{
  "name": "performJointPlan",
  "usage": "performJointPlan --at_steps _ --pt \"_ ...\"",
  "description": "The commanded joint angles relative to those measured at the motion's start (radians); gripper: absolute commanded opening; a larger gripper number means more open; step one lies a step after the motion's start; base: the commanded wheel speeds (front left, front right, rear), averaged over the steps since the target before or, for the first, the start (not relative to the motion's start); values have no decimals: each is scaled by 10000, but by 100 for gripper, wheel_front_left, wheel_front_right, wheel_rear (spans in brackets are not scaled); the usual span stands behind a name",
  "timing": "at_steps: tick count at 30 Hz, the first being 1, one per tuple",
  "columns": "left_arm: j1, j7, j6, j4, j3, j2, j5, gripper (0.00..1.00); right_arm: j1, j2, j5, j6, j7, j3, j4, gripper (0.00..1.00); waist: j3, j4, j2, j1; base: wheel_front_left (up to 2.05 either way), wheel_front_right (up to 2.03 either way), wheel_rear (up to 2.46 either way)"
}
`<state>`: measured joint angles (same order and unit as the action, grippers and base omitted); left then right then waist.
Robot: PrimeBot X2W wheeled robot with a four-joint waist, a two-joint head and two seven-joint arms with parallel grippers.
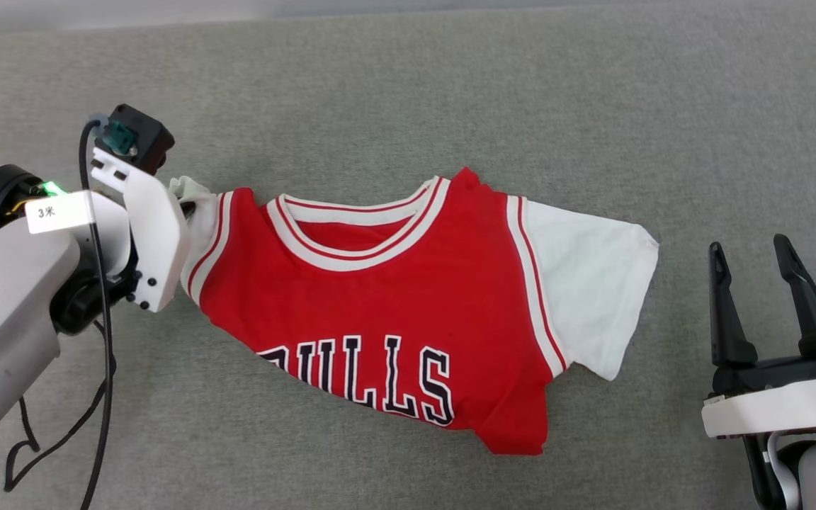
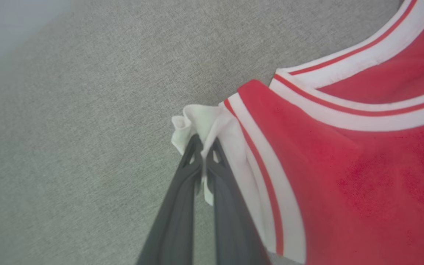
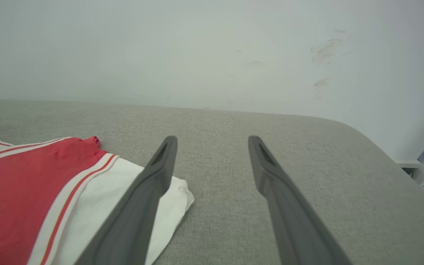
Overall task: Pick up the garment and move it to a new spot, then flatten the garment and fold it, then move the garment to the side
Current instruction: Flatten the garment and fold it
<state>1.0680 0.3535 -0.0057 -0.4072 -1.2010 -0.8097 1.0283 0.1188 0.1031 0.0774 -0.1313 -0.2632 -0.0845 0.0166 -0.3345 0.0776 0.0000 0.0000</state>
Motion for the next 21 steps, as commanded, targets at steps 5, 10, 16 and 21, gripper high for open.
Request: performJointPlan --at_steps 5,10,16,21 --pt "226 54 -327 -1369 -102 660 -4 0 273 1 -41 12 -22 13 -61 100 -537 540 0 0 0 0 0" --pt "51 47 -585 -2463 -257 1125 -34 0 290 -22 -56 12 -22 -39 -81 100 -622 688 0 0 0 0 0" --pt "266 -864 -700 -3141 -188 1469 -289 100 109 -36 -109 12 -22 -189 -92 100 -373 485 0 0 0 0 0" --pt "371 -2087 -551 -3294 -67 1640 -676 100 38 172 -72 12 -22 -222 -39 100 175 142 0 0 0 0 0"
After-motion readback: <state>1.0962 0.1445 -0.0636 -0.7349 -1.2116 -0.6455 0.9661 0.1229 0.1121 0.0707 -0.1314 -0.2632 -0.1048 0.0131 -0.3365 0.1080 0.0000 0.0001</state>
